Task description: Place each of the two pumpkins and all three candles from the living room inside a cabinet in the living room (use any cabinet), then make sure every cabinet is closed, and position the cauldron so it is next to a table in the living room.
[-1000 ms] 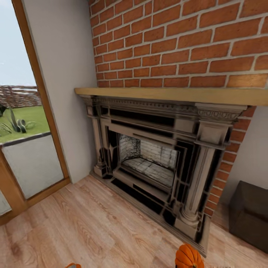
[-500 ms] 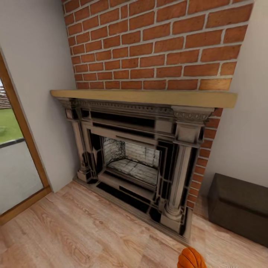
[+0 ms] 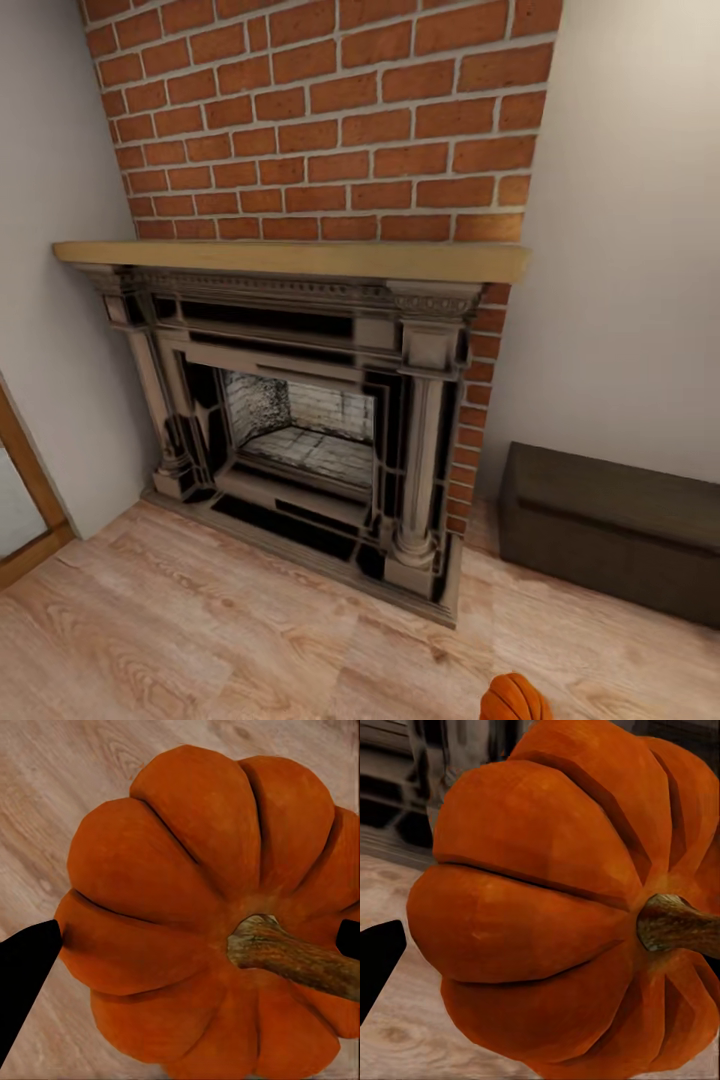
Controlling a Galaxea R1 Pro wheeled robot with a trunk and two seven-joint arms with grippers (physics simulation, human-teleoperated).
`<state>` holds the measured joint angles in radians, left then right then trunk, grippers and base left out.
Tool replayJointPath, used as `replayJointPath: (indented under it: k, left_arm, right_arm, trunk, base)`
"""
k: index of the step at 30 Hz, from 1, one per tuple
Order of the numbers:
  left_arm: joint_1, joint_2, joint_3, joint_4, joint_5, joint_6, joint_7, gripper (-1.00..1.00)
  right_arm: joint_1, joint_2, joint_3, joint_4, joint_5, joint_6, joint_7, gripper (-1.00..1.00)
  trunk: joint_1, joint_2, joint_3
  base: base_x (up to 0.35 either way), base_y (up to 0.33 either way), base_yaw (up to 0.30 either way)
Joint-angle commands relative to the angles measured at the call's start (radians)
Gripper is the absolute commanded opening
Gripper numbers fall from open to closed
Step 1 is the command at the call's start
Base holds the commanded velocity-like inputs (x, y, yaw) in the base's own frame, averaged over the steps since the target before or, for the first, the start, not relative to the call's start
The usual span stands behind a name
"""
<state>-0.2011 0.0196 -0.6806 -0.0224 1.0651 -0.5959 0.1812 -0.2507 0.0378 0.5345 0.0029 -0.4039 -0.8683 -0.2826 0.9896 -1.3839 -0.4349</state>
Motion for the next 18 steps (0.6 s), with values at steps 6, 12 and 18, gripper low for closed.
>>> replayJointPath:
  k: [6, 12, 18]
  left_arm:
    - [0.0, -0.001, -0.01, -0.002, -0.001, -0.001, 0.009, -1.0]
    - [0.0, -0.006, -0.01, -0.002, -0.001, -0.001, 0.009, -1.0]
    - [0.0, -0.006, -0.01, -0.002, -0.001, -0.001, 0.009, -1.0]
  right_arm:
    - [-0.001, 0.001, 0.01, 0.0, -0.004, 0.0, -0.004, -1.0]
    - [-0.001, 0.001, 0.01, 0.001, -0.004, 0.0, -0.004, -1.0]
    - [-0.001, 0.002, 0.011, 0.002, -0.004, 0.0, -0.004, -1.0]
  trunk:
    - [0.0, -0.001, -0.001]
    - [0.0, -0.001, -0.001]
    - [0.0, -0.001, -0.001]
  base:
    - [-0.164, -0.296, -0.296]
    - [-0.025, -0.327, -0.297]
    - [-0.001, -0.105, -0.297]
